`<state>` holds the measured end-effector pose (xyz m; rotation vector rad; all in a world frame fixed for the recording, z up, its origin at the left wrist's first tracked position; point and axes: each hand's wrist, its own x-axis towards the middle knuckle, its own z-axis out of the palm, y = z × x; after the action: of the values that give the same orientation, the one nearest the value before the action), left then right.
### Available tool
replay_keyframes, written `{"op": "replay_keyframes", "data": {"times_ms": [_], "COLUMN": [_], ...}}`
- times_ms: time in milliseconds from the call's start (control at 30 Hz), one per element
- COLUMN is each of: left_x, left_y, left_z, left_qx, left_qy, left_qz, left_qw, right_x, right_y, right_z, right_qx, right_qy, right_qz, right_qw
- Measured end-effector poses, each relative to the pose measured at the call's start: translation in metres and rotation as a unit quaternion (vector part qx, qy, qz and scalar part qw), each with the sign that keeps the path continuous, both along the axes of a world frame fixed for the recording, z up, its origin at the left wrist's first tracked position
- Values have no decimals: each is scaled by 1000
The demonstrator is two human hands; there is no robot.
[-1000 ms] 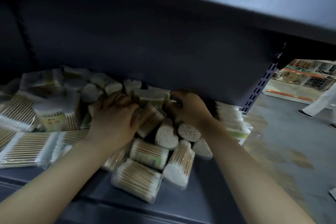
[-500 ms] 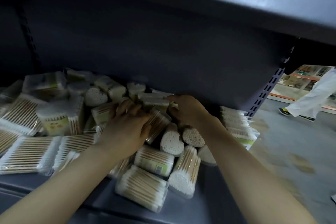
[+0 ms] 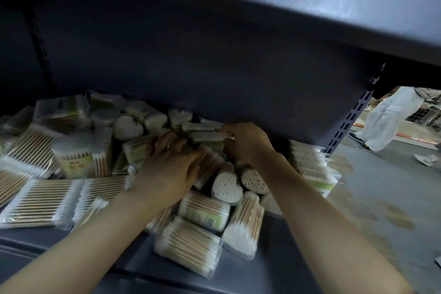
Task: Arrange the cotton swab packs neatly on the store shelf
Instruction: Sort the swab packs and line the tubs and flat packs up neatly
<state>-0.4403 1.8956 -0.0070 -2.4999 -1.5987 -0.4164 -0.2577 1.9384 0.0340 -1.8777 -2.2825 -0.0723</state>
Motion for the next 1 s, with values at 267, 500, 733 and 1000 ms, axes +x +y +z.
{"op": "replay_keyframes", "data": {"times_ms": [267,500,733,1000], "left_x": [7,9,25,58], "left_y": [-6,-9,-22,-35], "left_z": [4,11,21,30], "left_qx": [-36,-6,19,71], "left_qy": [-26,-42,-121,-165], "left_qz": [15,7,13,-33], "left_qw": [999,999,992,983], "right_x": [16,32,44,64], "right_y": [-18,-42,-70,-98], "right_z": [6,12,21,27], "right_qx": [60,138,192,205], "right_qy": [65,159,240,297], "right_qz": [-9,4,2,-26], "right_qw": [996,978,952,932]}}
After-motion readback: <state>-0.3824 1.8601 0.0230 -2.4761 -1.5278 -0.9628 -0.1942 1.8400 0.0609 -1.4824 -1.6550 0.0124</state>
